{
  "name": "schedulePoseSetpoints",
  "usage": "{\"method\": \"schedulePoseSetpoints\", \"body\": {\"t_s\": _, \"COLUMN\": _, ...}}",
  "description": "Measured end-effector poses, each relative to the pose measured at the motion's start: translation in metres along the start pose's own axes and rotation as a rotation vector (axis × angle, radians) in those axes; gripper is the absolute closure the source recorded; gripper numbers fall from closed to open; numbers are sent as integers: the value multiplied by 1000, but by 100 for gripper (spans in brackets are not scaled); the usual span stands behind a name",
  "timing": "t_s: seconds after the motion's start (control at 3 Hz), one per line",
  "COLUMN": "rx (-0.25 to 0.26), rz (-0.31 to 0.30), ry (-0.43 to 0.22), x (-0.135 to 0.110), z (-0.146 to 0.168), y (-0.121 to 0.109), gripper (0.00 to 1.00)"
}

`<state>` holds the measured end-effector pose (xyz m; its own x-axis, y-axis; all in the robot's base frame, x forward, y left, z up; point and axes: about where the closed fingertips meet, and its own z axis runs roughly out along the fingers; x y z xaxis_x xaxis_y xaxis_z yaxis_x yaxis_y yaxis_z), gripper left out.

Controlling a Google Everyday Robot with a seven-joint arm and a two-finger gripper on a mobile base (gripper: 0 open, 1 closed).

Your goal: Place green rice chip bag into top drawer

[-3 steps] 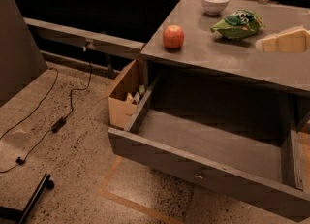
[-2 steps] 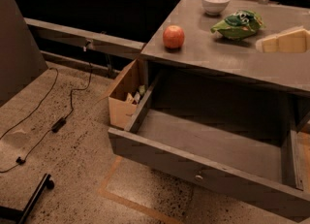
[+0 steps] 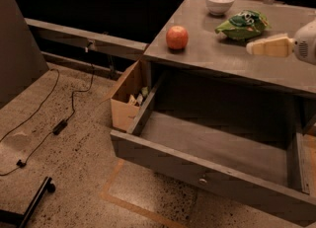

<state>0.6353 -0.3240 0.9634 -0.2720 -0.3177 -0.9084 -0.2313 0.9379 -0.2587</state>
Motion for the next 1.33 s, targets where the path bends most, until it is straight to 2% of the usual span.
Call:
{"method": "schedulePoseSetpoints", "body": {"t_s": 0.67, "rx": 3, "rz": 43, "ry": -30, "x": 19, "z": 97, "y": 6, "gripper": 0}}
{"method": "schedulePoseSetpoints", "body": {"t_s": 1.0, "rx": 13, "rz": 47, "ry": -48, "x": 27, "z": 158, "y": -4, "gripper": 0}}
{"method": "schedulePoseSetpoints", "body": {"t_s": 1.33, "rx": 25, "rz": 44, "ry": -70, "x": 22, "z": 192, "y": -13, "gripper": 0}}
